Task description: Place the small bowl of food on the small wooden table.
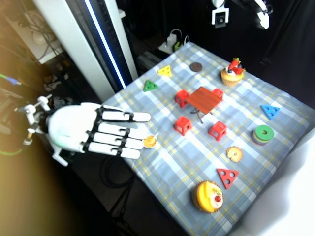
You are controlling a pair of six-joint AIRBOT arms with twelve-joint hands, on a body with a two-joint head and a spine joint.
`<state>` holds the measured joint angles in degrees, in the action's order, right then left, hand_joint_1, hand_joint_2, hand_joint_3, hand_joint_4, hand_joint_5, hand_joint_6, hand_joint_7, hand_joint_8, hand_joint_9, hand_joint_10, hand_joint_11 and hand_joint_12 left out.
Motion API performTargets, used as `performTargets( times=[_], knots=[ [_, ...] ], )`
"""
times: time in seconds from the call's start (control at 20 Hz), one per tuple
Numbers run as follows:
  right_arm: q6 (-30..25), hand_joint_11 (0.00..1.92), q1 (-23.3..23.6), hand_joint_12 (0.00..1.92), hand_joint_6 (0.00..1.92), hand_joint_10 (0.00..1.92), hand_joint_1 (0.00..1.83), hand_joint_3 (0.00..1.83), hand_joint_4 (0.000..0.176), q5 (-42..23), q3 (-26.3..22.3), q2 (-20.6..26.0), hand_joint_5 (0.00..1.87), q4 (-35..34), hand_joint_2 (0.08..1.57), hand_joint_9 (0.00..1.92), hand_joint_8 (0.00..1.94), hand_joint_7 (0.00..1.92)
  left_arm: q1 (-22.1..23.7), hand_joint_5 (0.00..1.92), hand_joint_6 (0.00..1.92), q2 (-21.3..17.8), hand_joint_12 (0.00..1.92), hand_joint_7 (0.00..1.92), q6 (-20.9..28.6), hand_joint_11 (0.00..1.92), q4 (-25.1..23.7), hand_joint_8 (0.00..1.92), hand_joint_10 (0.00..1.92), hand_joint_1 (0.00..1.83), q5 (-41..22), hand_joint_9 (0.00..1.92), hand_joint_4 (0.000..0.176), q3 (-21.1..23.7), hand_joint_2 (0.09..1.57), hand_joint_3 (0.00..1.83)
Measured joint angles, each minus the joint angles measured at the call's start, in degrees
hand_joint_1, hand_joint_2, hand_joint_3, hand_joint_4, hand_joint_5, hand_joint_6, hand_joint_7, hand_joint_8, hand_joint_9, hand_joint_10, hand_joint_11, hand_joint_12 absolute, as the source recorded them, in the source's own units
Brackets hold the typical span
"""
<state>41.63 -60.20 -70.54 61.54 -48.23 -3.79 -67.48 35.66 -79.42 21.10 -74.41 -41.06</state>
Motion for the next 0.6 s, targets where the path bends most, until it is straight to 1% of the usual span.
performTargets(
  times=[0.05, 0.1, 0.15, 0.2, 0.25, 0.3, 0.35, 0.4, 0.45, 0.5, 0.55, 0.6],
  knots=[
    [-1.0, 0.34, 1.0, 0.46, 0.0, 0.0, 0.95, 0.0, 0.0, 1.6, 0.8, -0.6, 0.47, 1.1, 0.99, 0.48, 0.0, 0.5, 0.0, 0.24, 0.0, 0.0, 0.18, 0.2, 0.0, 0.0, -0.1, 0.0, 0.0, 0.08, 0.3, 0.12, 0.176, 0.0, 1.15, 0.01],
    [-2.2, 0.34, 2.8, 0.42, 0.0, 0.0, 1.0, 0.0, 0.0, 3.8, 1.8, -1.3, 0.47, 3.0, 0.98, 0.46, 0.0, 0.47, 0.0, 0.24, 0.0, 0.0, 0.21, 0.21, 0.0, 0.0, -0.1, 0.0, 0.0, 0.06, 0.5, 0.13, 0.176, 0.0, 1.15, 0.0],
    [-2.8, 0.36, 4.0, 0.43, 0.0, 0.0, 1.0, 0.0, 0.0, 5.4, 2.4, -1.7, 0.48, 4.4, 0.98, 0.46, 0.0, 0.47, 0.0, 0.24, 0.0, 0.0, 0.22, 0.21, 0.0, 0.0, -0.1, 0.0, 0.0, 0.07, 0.5, 0.13, 0.176, 0.0, 1.16, 0.0],
    [-3.0, 0.4, 5.2, 0.44, 0.01, 0.01, 1.04, 0.0, 0.0, 6.9, 3.0, -2.2, 0.51, 5.7, 0.97, 0.49, 0.01, 0.49, 0.0, 0.24, 0.0, 0.0, 0.13, 0.21, 0.0, 0.0, -0.1, 0.0, 0.01, 0.07, 0.5, 0.11, 0.176, 0.0, 1.16, 0.0],
    [-3.5, 0.41, 6.3, 0.44, 0.01, 0.01, 1.09, 0.0, 0.0, 8.5, 3.6, -2.7, 0.51, 7.1, 0.99, 0.5, 0.01, 0.5, 0.0, 0.25, 0.0, 0.0, 0.12, 0.21, 0.0, 0.0, -0.1, 0.0, 0.01, 0.07, 0.5, 0.11, 0.176, 0.0, 1.16, 0.0],
    [-4.3, 0.45, 7.5, 0.37, 0.0, 0.01, 1.07, 0.0, 0.0, 10.5, 4.3, -3.2, 0.52, 8.9, 0.98, 0.52, 0.01, 0.53, 0.0, 0.24, 0.0, 0.0, 0.12, 0.22, 0.0, 0.0, -0.1, 0.0, 0.01, 0.08, 0.7, 0.12, 0.176, -0.2, 1.16, 0.0],
    [-4.5, 0.47, 8.6, 0.36, 0.01, 0.01, 1.07, 0.0, 0.0, 12.5, 5.0, -3.8, 0.54, 10.2, 0.97, 0.55, 0.01, 0.56, 0.0, 0.25, 0.0, 0.1, 0.12, 0.22, 0.0, 0.0, 0.0, 0.0, 0.02, 0.09, 0.8, 0.13, 0.172, -0.3, 1.17, 0.0],
    [-4.8, 0.46, 9.4, 0.36, 0.01, 0.01, 1.08, 0.0, 0.0, 14.0, 5.5, -4.3, 0.56, 11.2, 0.97, 0.55, 0.01, 0.56, 0.0, 0.25, 0.0, 0.1, 0.12, 0.22, 0.0, 0.0, 0.2, 0.0, 0.01, 0.09, 0.9, 0.13, 0.175, -0.3, 1.17, 0.0],
    [-5.0, 0.42, 10.0, 0.52, 0.01, 0.0, 1.08, 0.0, 0.0, 15.7, 5.9, -4.6, 0.58, 12.3, 0.96, 0.57, 0.01, 0.58, 0.0, 0.25, 0.0, 0.2, 0.12, 0.22, 0.0, 0.0, 0.3, 0.0, 0.01, 0.11, 0.9, 0.13, 0.176, -0.3, 1.16, 0.0],
    [-5.2, 0.33, 10.6, 0.78, 0.0, 0.0, 1.09, 0.0, 0.0, 17.1, 6.3, -5.0, 0.63, 13.2, 0.95, 0.62, 0.0, 0.65, 0.1, 0.26, 0.01, 0.3, 0.12, 0.21, 0.0, 0.0, 0.2, 0.0, 0.01, 0.12, 1.4, 0.13, 0.172, -0.3, 1.16, 0.0],
    [-5.5, 0.31, 11.1, 0.95, 0.0, 0.01, 1.07, 0.0, 0.0, 18.7, 6.6, -5.4, 0.65, 13.8, 0.94, 0.69, 0.0, 0.71, 0.1, 0.26, 0.0, 0.3, 0.13, 0.21, 0.0, 0.0, 0.0, 0.0, 0.01, 0.13, 1.7, 0.13, 0.172, -0.3, 1.17, 0.0],
    [-5.8, 0.29, 11.9, 1.02, 0.0, 0.01, 1.06, 0.0, 0.0, 20.0, 7.4, -5.8, 0.67, 14.9, 0.94, 0.72, 0.0, 0.75, 0.1, 0.24, 0.0, 0.3, 0.13, 0.2, 0.0, 0.0, 0.0, 0.0, 0.01, 0.14, 1.8, 0.13, 0.175, -0.3, 1.17, 0.0]
  ],
)
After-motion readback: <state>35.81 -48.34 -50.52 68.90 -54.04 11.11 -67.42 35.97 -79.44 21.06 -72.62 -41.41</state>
